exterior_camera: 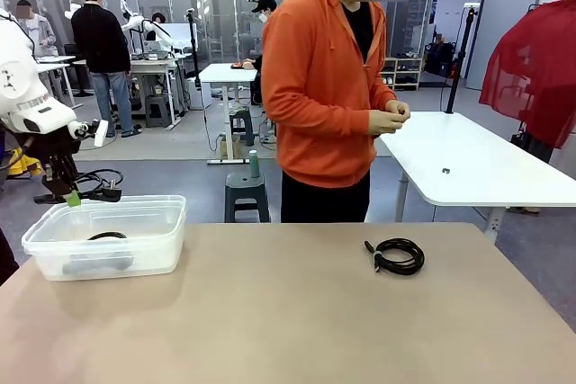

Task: Organize and store the cables.
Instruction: Place the Power Cable into the Organizing box.

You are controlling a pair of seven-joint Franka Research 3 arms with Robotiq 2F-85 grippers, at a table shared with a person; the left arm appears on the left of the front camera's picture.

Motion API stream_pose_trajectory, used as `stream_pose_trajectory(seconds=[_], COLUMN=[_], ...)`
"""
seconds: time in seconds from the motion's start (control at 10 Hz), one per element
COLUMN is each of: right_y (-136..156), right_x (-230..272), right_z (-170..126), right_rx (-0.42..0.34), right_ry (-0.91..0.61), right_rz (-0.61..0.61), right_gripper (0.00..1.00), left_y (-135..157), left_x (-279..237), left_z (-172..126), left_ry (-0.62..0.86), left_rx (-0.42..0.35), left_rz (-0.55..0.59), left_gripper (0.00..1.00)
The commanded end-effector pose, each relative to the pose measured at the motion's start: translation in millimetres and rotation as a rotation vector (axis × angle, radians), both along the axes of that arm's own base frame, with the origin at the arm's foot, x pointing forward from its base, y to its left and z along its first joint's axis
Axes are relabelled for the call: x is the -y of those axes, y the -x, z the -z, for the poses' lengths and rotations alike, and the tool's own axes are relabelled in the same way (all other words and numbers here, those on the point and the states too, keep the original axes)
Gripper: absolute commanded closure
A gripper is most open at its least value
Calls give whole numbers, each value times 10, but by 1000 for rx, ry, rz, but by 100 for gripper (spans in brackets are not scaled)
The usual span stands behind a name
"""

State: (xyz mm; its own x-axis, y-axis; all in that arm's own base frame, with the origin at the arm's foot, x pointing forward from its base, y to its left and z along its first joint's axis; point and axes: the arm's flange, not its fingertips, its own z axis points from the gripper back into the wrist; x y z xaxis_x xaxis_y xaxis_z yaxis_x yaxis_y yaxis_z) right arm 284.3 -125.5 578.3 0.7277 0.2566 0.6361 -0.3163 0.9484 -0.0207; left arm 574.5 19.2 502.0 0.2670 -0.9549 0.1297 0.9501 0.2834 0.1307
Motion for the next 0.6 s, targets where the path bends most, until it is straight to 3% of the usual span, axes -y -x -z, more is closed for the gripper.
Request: stream_pose_trajectory(seconds=[0.0, 0.5], right_y=[14, 14], right_x=[-1, -1], right_z=[39, 39], right_rx=[-2, -2], right_ry=[-5, -5], right_rz=[-2, -2], right_gripper=[0, 0], left_y=[-294, -570], left_x=[-74, -83], left_z=[151, 611], left_ry=[0, 20], left_rx=[-17, -92], left_rz=[0, -8], left_gripper=[79, 79])
